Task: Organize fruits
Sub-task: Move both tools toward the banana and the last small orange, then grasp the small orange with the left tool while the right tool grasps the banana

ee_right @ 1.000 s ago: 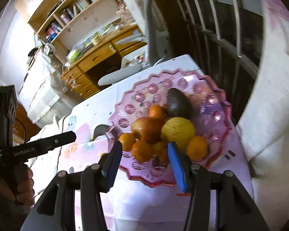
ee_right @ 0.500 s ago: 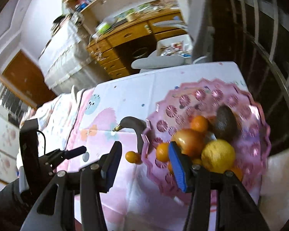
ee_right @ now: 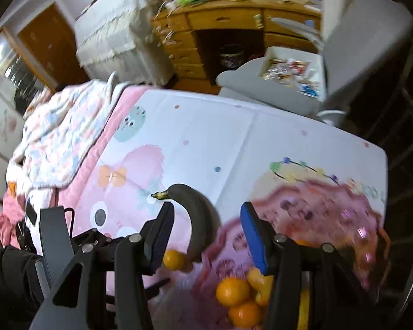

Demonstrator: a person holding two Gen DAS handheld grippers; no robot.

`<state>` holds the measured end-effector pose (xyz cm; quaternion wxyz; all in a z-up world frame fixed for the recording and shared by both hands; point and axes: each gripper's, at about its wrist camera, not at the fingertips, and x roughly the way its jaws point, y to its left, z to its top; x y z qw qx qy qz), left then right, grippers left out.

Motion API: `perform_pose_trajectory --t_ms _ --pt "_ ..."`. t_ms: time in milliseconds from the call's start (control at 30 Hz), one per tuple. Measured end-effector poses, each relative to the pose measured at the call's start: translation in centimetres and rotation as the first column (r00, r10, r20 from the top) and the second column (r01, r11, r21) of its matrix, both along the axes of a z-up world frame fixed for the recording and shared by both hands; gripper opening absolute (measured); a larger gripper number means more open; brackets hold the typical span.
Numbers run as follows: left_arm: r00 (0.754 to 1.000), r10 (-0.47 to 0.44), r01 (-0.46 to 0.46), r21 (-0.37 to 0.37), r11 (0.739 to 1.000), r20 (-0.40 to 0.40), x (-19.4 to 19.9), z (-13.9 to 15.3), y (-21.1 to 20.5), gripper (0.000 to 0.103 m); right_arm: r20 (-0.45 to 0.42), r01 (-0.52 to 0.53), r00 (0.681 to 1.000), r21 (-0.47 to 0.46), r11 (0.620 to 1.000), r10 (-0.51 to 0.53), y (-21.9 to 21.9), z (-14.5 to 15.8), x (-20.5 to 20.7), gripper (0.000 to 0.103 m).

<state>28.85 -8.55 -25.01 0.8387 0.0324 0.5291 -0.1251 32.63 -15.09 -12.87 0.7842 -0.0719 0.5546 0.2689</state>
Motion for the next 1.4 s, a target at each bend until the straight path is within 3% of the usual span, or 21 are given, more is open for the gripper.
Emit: perform_pose_trajectory --t_ms 200,367,533,700,867,967,1400 --pt "0.999 0.023 -0.023 -0.033 0.999 0.022 1.2 -1.5 0.3 0.060 -0.084 -0.145 0.987 -0.117 0.983 0.135 4.6 -3.9 1.6 0.051" --pt "1.000 0.004 -0.003 -0.057 0.998 0.017 1.4 -2.3 0.3 0.056 -0.183 -0.286 0.951 -0.213 0.934 0.250 7.8 -6.8 1.7 0.050" --pt "1.000 -0.012 0.012 -0.083 0.997 0.001 1.4 -3.1 0.0 0.047 -0.256 -0.354 0.923 -0.278 0.893 0.286 9.1 -9.0 1.7 0.050" --pt "0.999 -0.031 0.029 -0.108 0.994 -0.016 1.5 -3.7 -0.6 0.043 -0.320 -0.374 0.908 -0.324 0.869 0.272 9.8 -11.0 2.0 0.050" --pt "0.998 -0.050 0.046 -0.146 0.988 -0.025 1.6 -4.0 -1.0 0.032 -0.361 -0.361 0.902 -0.332 0.871 0.237 9.6 -12.4 2.6 0.050" --pt "0.998 -0.058 0.055 -0.146 0.988 -0.018 1.6 -4.0 -1.2 0.032 -0.374 -0.347 0.902 -0.331 0.878 0.215 9.4 -13.1 2.8 0.038" --pt "0.999 -0.029 0.026 -0.136 0.990 -0.019 0.9 -3.4 0.1 0.030 -0.348 -0.286 0.923 -0.326 0.901 0.167 8.9 -13.9 3.0 0.030"
